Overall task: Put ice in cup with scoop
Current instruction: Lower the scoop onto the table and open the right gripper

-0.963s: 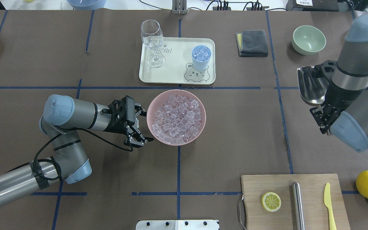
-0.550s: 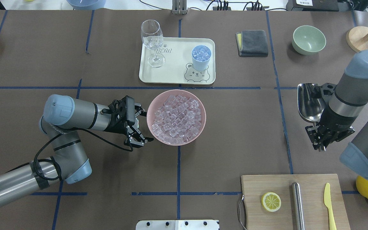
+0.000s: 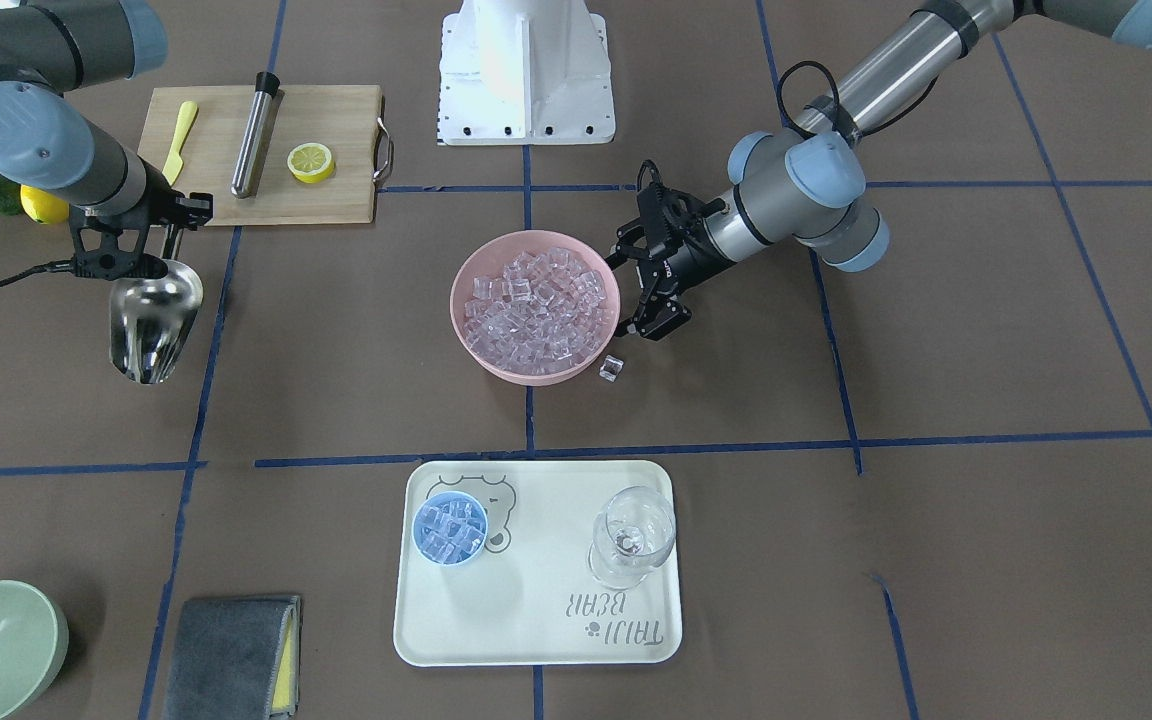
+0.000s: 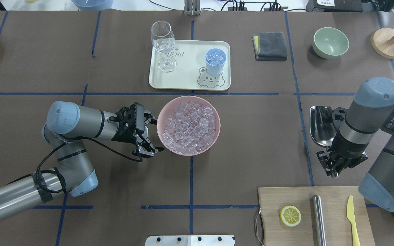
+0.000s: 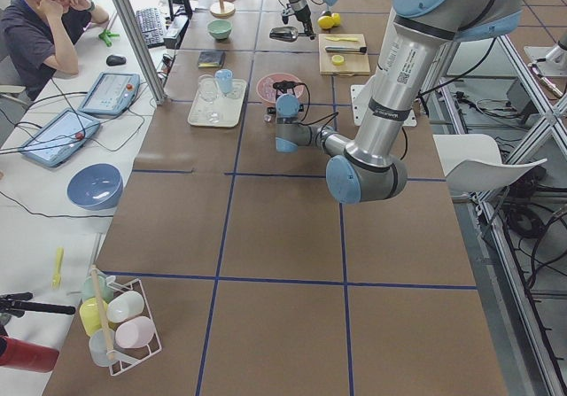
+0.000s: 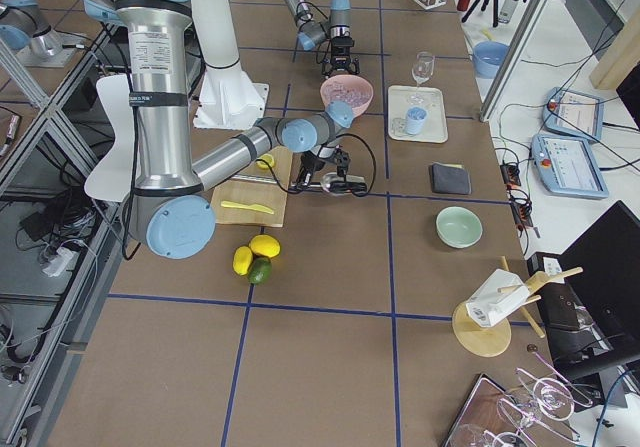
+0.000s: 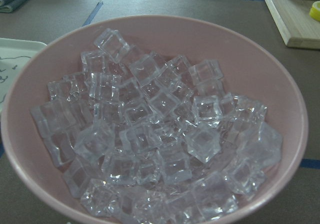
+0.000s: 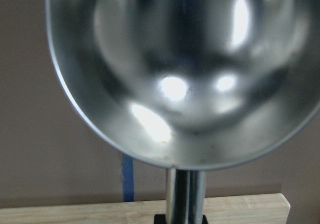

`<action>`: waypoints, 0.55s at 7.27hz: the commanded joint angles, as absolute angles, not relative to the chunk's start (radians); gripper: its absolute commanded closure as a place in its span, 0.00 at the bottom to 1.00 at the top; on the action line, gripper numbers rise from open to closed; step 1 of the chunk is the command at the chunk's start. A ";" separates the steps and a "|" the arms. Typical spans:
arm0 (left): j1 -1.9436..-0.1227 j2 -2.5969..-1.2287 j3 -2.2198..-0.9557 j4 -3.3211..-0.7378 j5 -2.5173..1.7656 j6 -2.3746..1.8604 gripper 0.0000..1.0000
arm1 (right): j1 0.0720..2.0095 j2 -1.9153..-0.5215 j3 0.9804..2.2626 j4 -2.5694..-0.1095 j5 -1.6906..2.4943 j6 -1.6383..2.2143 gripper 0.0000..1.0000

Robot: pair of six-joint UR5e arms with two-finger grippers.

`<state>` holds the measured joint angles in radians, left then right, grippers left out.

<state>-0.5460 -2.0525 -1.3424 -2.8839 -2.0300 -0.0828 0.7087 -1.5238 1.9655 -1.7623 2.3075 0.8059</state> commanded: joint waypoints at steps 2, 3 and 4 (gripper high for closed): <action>-0.546 -2.052 -1.342 -2.884 -2.031 -0.083 0.00 | 0.692 -1.522 1.935 -1.741 2.306 0.807 1.00; -0.545 -2.052 -1.342 -2.884 -2.031 -0.083 0.00 | 0.692 -1.523 1.899 -1.702 2.306 0.808 1.00; -0.545 -2.052 -1.342 -2.884 -2.029 -0.083 0.00 | 0.692 -1.523 1.876 -1.660 2.306 0.808 1.00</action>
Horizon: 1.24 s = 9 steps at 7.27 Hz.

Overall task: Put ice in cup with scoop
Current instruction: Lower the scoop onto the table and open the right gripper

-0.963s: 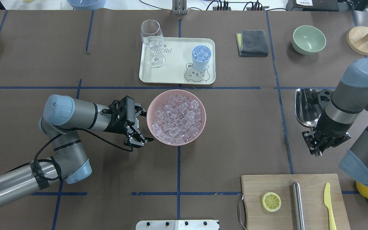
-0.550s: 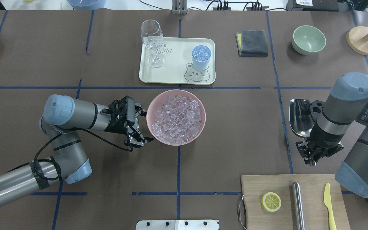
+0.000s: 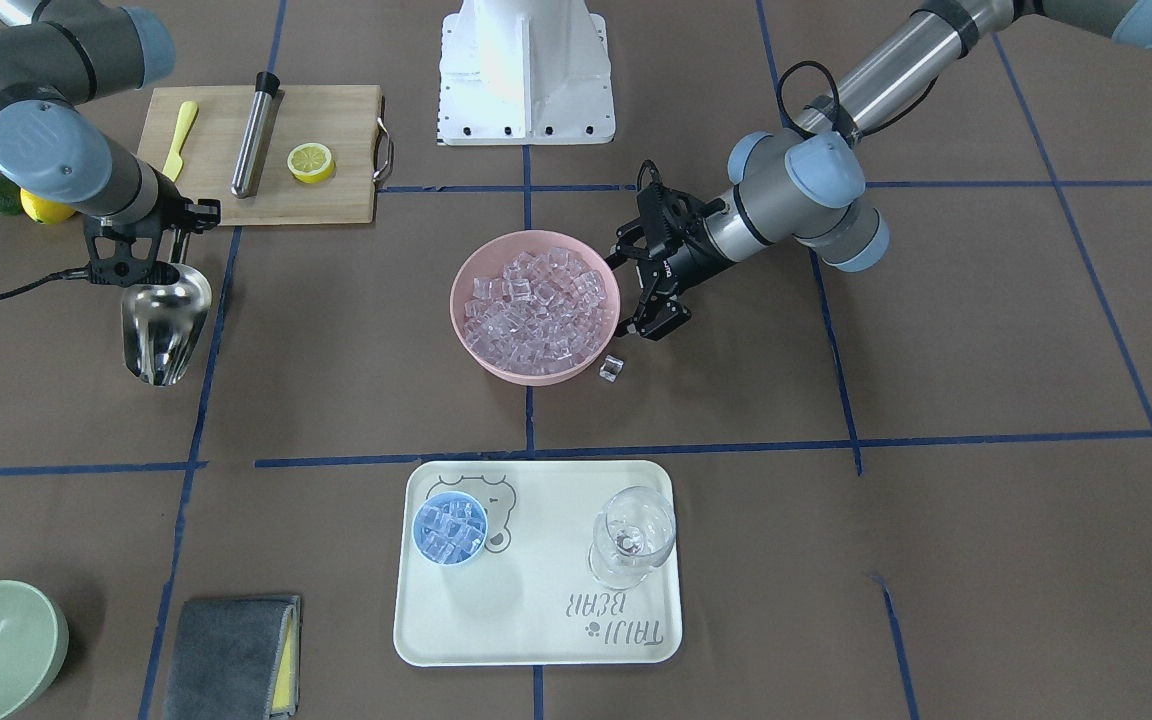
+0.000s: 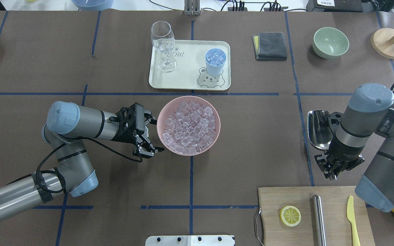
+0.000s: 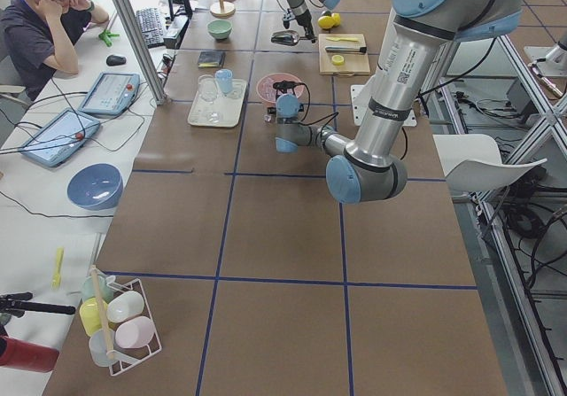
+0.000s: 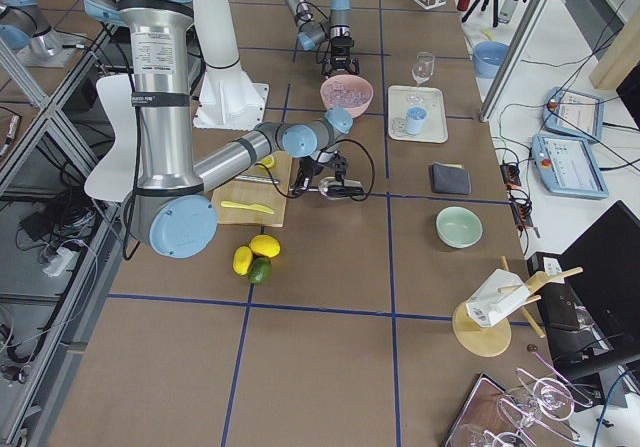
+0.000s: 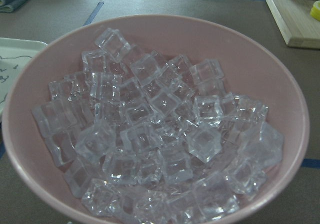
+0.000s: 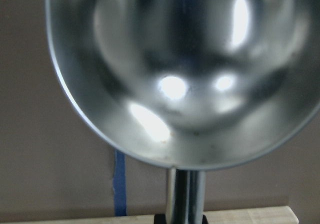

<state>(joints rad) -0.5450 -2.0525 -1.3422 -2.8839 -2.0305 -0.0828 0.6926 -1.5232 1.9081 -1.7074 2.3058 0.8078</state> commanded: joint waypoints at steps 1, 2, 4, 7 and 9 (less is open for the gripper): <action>-0.546 -2.052 -1.342 -2.884 -2.029 -0.083 0.00 | 0.686 -1.522 1.864 -1.652 2.303 0.807 1.00; -0.546 -2.052 -1.342 -2.882 -2.031 -0.083 0.00 | 0.684 -1.513 1.865 -1.651 2.304 0.807 1.00; -0.545 -2.052 -1.341 -2.884 -2.029 -0.083 0.00 | 0.684 -1.509 1.867 -1.651 2.306 0.798 0.00; -0.546 -2.052 -1.342 -2.884 -2.031 -0.083 0.00 | 0.684 -1.505 1.878 -1.649 2.304 0.804 0.00; -0.545 -2.052 -1.342 -2.882 -2.029 -0.083 0.00 | 0.721 -1.491 1.923 -1.649 2.252 0.805 0.00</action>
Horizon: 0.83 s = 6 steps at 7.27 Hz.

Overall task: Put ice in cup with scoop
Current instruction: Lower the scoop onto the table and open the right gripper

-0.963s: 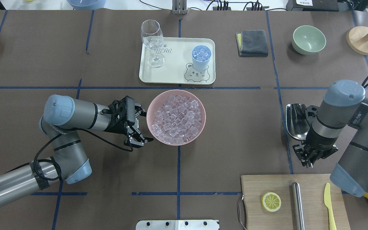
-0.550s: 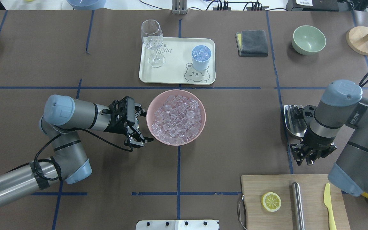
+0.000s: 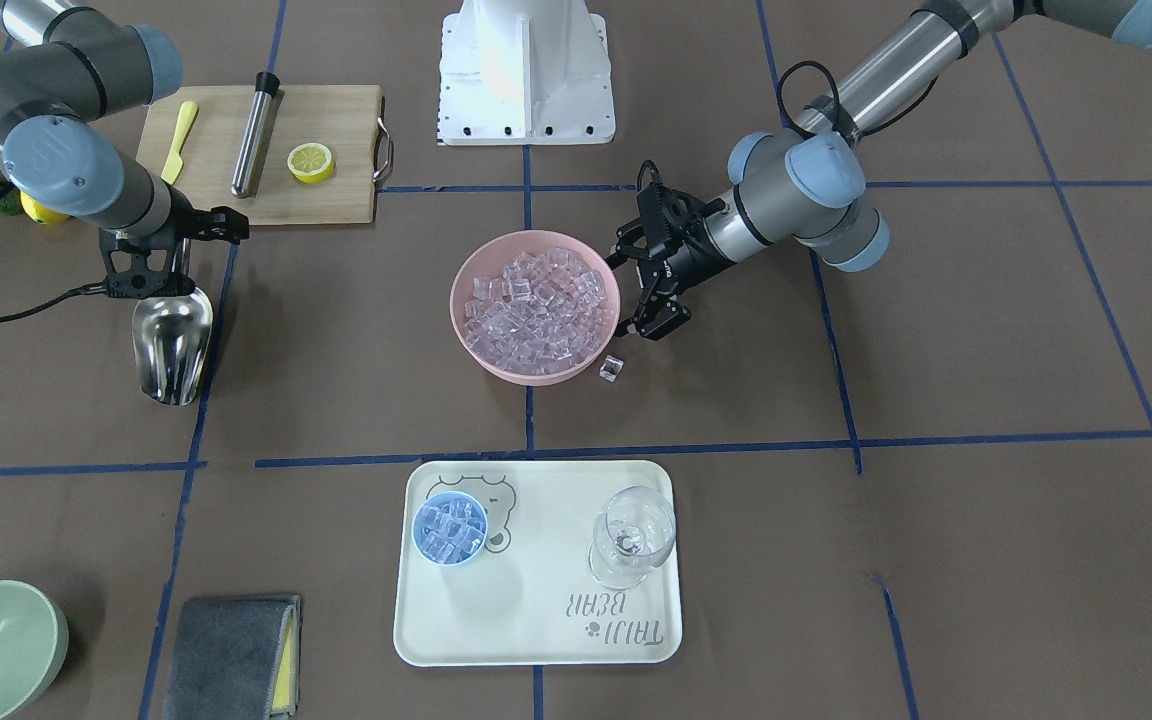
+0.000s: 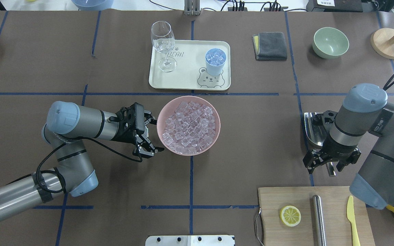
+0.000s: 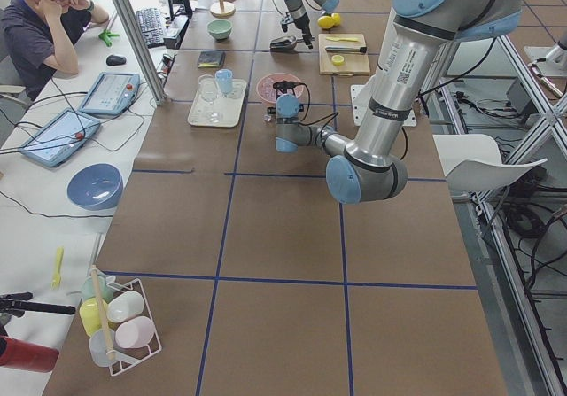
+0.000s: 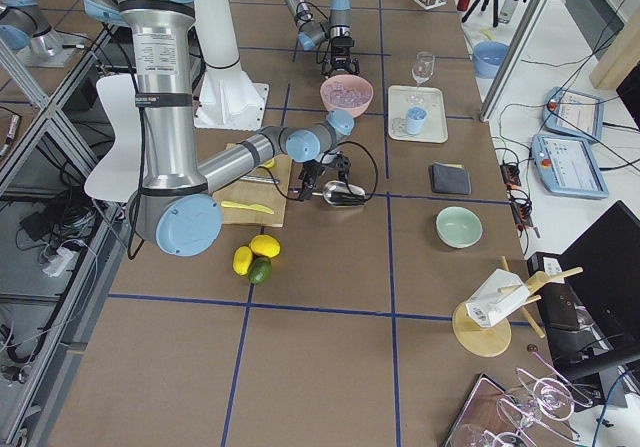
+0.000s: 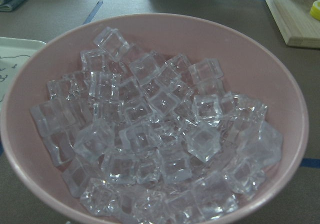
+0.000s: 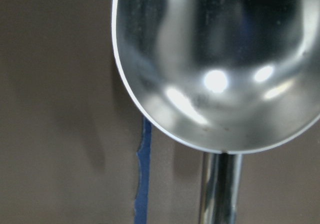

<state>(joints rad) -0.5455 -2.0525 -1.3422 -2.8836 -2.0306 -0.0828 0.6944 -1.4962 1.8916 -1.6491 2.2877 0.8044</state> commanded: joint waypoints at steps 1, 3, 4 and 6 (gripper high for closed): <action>-0.545 -2.049 -1.342 -2.881 -2.031 -0.083 0.00 | 0.750 -1.491 1.975 -1.649 2.208 0.805 0.00; -0.546 -2.045 -1.342 -2.881 -2.031 -0.081 0.00 | 0.862 -1.468 2.045 -1.647 2.168 0.796 0.00; -0.546 -2.043 -1.345 -2.882 -2.031 -0.083 0.00 | 0.917 -1.470 2.066 -1.647 2.155 0.784 0.00; -0.549 -2.040 -1.347 -2.881 -2.034 -0.080 0.00 | 1.048 -1.520 2.054 -1.654 2.163 0.454 0.00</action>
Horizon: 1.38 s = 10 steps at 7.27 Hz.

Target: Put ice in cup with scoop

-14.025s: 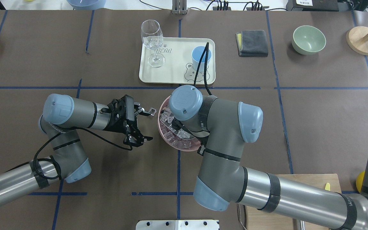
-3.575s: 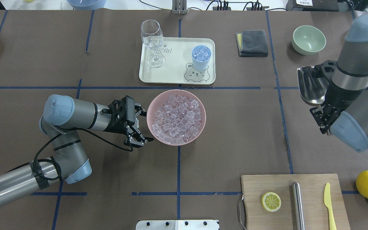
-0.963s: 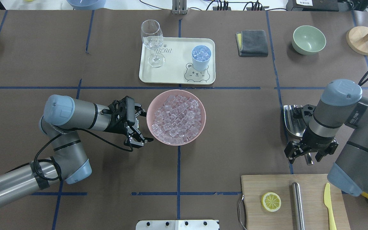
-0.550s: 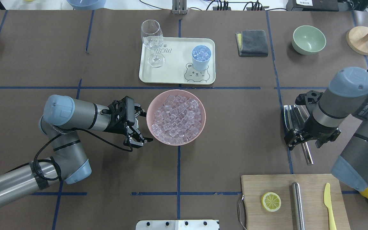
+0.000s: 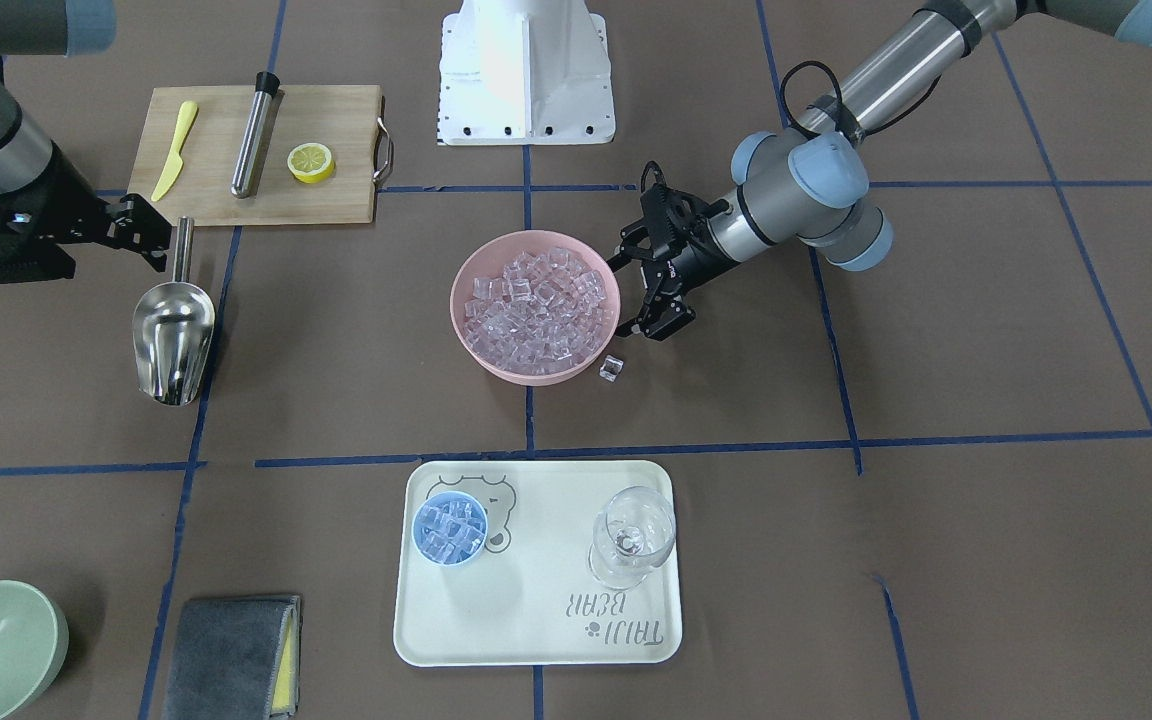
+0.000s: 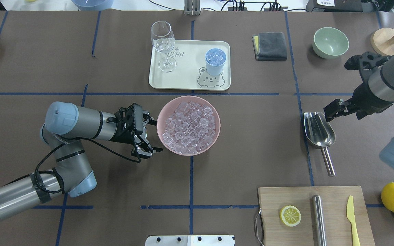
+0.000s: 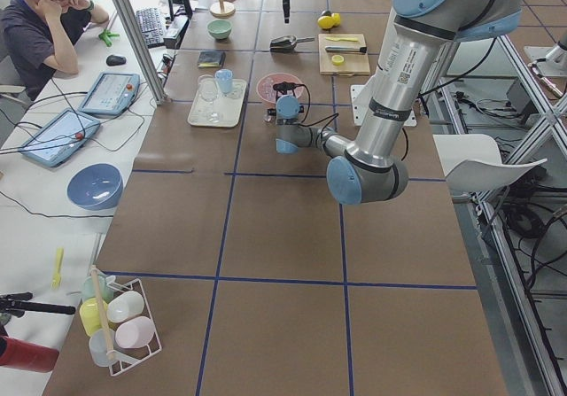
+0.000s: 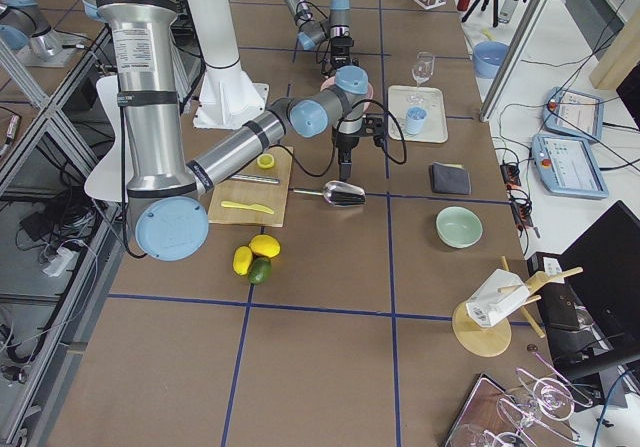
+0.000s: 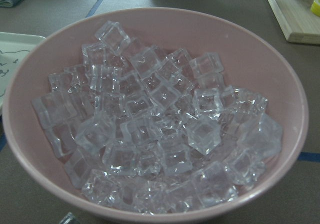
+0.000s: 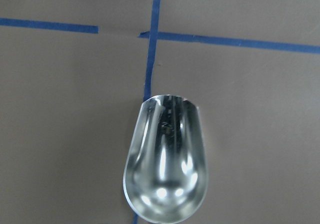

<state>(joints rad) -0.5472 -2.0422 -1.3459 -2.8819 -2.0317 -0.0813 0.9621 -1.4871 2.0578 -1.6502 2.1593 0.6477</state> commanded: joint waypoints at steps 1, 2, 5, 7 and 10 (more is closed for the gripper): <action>-0.552 -2.031 -1.347 -2.879 -2.037 -0.075 0.00 | 1.136 -1.555 2.048 -1.663 2.172 0.310 0.00; -0.563 -2.010 -1.351 -2.884 -2.045 -0.074 0.00 | 1.235 -1.624 2.034 -1.660 2.180 0.131 0.00; -0.598 -1.982 -1.354 -2.869 -2.057 -0.078 0.00 | 1.460 -1.726 1.925 -1.660 2.313 -0.149 0.00; -0.688 -1.927 -1.361 -2.852 -2.072 -0.087 0.00 | 1.518 -1.756 1.888 -1.663 2.301 -0.146 0.00; -0.843 -1.891 -1.370 -2.687 -2.170 -0.078 0.00 | 1.528 -1.790 1.873 -1.657 2.304 -0.140 0.00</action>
